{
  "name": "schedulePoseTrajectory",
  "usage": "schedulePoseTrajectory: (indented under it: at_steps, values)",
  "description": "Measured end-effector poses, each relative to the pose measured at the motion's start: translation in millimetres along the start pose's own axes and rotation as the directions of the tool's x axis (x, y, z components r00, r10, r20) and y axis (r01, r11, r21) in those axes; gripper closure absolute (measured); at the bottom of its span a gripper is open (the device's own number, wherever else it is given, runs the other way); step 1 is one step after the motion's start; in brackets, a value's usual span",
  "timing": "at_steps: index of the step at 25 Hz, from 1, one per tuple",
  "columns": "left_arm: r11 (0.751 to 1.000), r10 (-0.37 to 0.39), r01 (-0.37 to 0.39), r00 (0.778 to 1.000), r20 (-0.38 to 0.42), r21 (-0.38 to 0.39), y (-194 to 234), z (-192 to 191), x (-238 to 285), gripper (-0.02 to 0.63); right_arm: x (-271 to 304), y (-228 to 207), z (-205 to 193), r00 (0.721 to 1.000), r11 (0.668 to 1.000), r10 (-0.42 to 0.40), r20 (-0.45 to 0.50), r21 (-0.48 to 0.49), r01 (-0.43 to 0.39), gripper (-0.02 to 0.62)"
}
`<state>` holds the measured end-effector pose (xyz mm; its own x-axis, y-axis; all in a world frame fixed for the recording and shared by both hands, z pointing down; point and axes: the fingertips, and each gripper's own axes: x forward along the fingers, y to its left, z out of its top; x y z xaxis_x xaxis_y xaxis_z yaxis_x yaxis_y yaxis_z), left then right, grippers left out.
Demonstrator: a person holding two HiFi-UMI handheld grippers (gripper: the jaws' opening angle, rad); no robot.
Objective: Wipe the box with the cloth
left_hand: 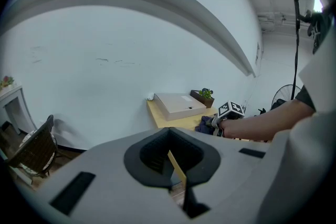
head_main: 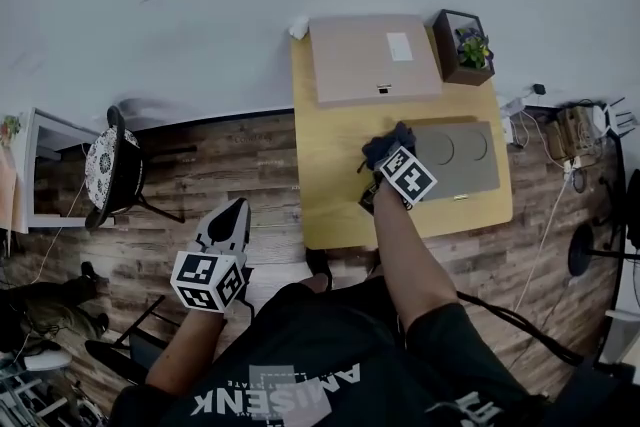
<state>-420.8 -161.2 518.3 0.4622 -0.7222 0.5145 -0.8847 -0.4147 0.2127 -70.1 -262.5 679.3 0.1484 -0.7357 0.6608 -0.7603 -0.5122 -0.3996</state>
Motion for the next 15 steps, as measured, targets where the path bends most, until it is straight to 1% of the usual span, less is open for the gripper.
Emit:
schedulePoseTrajectory:
  at_steps: [3,9,13,15]
  values:
    - [1.000,-0.019,0.019,1.000,0.003,-0.002,-7.8,0.8,2.1,0.604,-7.3,-3.5,-5.4,1.000,1.000,-0.003,-0.008,-0.007,0.003,0.525]
    - [0.998,-0.052,0.051,0.999,0.011,0.027,-26.6,7.2,6.5,0.604,-23.2,-12.4,-15.3,1.000,1.000,-0.015,-0.026,-0.010,0.014,0.525]
    - [0.998,-0.057,0.057,0.998,0.024,0.023,-36.8,12.5,7.1,0.604,-37.3,-23.2,-25.2,0.999,1.000,-0.024,-0.043,0.018,0.025,0.526]
    - [0.998,-0.066,0.065,0.997,0.028,0.024,-44.8,14.4,7.5,0.604,-44.4,-29.1,-30.1,0.998,1.000,-0.025,-0.056,0.016,0.026,0.526]
